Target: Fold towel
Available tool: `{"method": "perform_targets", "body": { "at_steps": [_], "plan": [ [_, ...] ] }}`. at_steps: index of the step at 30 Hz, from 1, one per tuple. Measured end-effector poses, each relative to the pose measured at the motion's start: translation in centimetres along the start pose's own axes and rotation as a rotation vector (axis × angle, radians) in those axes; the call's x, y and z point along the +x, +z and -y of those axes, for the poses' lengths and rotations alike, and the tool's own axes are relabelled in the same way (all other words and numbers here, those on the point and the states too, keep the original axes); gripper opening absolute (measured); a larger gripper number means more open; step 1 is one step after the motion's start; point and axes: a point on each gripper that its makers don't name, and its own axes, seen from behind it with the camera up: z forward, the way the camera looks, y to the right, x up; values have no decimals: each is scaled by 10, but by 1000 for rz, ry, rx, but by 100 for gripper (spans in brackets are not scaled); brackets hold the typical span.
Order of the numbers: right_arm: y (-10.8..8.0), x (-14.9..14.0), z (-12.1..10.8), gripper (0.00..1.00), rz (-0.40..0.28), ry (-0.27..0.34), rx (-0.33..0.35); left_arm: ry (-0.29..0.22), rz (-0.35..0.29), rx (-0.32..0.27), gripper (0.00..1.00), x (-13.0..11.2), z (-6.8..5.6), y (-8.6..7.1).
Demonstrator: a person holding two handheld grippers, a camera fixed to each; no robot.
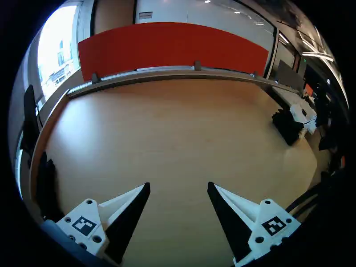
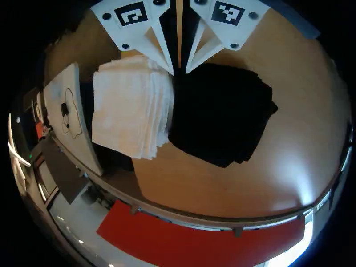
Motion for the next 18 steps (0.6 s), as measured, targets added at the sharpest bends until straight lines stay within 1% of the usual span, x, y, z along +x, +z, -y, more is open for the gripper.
{"method": "perform_targets", "body": {
  "at_steps": [3, 10, 18],
  "plan": [
    [2, -2, -2, 5, 3, 12, -6, 3, 1, 3, 96, 0, 0, 0],
    [11, -18, 5, 5, 42, 17, 7, 2, 5, 6, 96, -1, 0, 0],
    [13, -27, 10, 5, 47, 40, 14, 2, 8, 4, 96, 0, -2, 2]
  ]
}}
